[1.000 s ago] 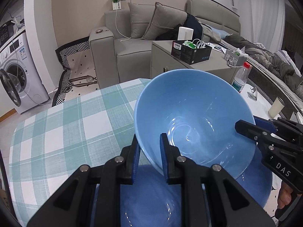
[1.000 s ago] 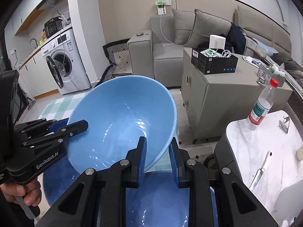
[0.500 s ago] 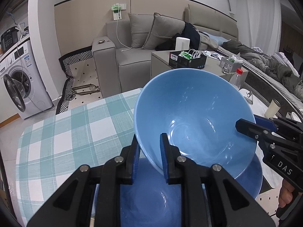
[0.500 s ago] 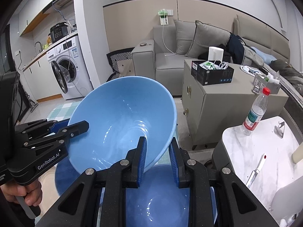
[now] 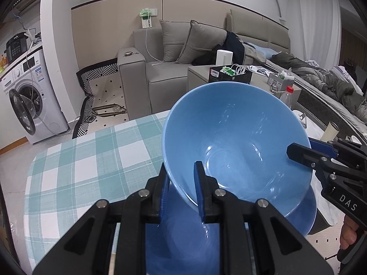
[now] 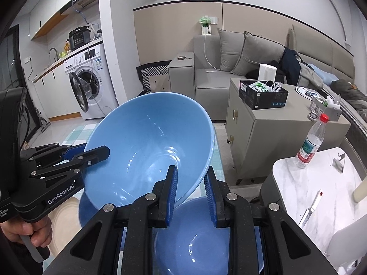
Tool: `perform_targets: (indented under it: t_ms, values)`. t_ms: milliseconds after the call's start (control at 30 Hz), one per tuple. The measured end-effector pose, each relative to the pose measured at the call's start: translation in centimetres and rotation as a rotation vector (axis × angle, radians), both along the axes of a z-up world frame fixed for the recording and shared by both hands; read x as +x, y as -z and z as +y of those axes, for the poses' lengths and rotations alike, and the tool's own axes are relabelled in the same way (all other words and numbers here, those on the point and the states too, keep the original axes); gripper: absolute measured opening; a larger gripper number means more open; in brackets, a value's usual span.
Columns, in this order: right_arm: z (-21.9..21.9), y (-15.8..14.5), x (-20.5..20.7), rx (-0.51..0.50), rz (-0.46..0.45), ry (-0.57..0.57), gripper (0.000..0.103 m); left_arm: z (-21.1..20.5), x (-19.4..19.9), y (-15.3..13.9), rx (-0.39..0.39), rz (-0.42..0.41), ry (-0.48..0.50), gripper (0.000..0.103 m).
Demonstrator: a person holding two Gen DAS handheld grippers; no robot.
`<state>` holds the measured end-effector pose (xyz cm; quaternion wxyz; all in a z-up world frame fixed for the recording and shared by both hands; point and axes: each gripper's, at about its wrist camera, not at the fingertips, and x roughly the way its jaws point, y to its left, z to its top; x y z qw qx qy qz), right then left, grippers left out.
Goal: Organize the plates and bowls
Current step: 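Lift the blue bowl with both grippers and carry it toward another blue bowl, then lower the held bowl into the other blue bowl with both grippers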
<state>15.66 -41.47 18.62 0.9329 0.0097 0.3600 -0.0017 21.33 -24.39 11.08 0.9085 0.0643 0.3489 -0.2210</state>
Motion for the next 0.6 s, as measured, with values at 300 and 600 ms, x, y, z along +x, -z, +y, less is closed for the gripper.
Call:
perform_targets:
  t_ms: [300, 600]
  values:
    - [1.3, -0.2, -1.1, 0.014, -0.016, -0.023, 0.024, 1.4, -1.2, 0.1, 0.008, -0.002, -0.017, 0.019]
    - [2.6, 0.4, -2.2, 0.055, -0.017, -0.034, 0.024, 2.6, -2.1, 0.6, 0.012, -0.003, -0.037, 0.019]
